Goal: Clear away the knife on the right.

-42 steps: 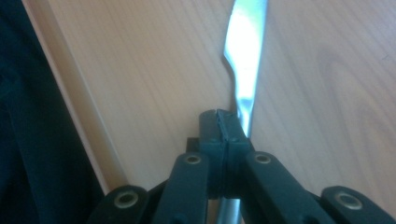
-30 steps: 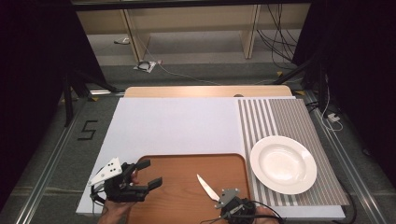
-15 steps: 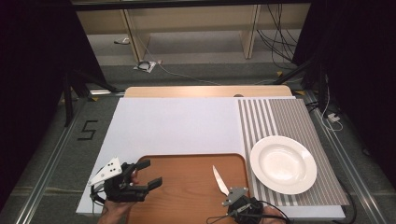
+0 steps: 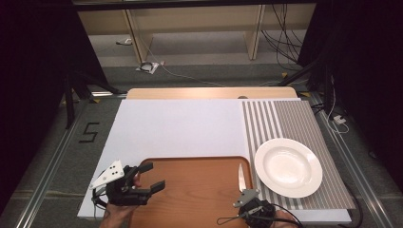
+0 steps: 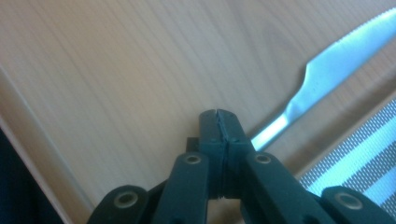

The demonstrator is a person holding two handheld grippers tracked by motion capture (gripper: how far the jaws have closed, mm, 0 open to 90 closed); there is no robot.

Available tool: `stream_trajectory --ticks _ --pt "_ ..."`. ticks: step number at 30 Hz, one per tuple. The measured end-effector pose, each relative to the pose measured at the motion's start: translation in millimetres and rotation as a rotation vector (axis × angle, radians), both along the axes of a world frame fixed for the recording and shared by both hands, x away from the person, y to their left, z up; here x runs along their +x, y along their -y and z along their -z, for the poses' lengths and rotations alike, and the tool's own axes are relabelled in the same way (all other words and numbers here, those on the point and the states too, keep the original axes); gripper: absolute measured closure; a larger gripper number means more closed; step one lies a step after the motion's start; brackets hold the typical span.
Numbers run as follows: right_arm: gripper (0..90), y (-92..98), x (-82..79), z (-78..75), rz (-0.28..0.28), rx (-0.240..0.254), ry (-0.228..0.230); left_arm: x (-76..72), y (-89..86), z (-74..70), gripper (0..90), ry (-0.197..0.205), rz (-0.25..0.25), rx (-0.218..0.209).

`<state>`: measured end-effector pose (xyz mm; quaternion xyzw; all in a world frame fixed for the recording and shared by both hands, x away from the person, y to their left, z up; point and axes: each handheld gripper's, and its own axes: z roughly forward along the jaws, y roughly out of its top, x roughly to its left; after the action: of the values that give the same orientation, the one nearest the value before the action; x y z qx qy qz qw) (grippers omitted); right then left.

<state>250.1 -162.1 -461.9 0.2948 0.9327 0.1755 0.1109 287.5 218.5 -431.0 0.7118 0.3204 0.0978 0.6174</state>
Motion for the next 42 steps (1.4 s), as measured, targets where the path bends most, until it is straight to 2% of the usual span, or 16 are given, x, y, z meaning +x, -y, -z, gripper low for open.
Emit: stream_trajectory --ticks 12,17,20,22,25,28,30,38,42 --pt "89.3 7.6 0.3 0.2 0.012 0.011 -0.001 0.0 -0.3 -0.1 15.9 0.001 0.000 0.001" --pt "83.0 10.4 2.2 -0.2 0.017 0.052 0.016 0.0 0.2 0.0 15.9 0.001 0.001 0.001" --pt "78.8 13.5 3.0 -2.3 0.016 0.095 0.057 0.1 0.5 0.1 15.9 0.001 0.002 0.002" --pt "75.9 15.5 3.5 -4.7 0.021 0.136 0.080 0.0 0.5 0.0 15.9 0.001 0.003 0.002" --pt "68.4 18.4 3.7 -9.6 0.045 0.184 0.140 0.1 0.5 0.0 15.9 0.001 0.004 0.002" --pt "65.2 22.7 3.6 -14.7 0.068 0.235 0.198 0.0 0.8 0.0 15.9 0.003 0.005 0.004" --pt "57.2 26.1 4.2 -18.4 0.084 0.294 0.225 0.1 1.1 0.2 15.9 0.002 0.006 0.004" --pt "44.6 40.1 9.8 -29.5 0.145 0.531 0.307 0.4 3.2 0.7 15.9 -0.002 0.013 0.008" --pt "41.7 46.3 9.8 -33.1 0.173 0.603 0.344 0.5 3.5 0.9 15.9 -0.004 0.018 0.013"
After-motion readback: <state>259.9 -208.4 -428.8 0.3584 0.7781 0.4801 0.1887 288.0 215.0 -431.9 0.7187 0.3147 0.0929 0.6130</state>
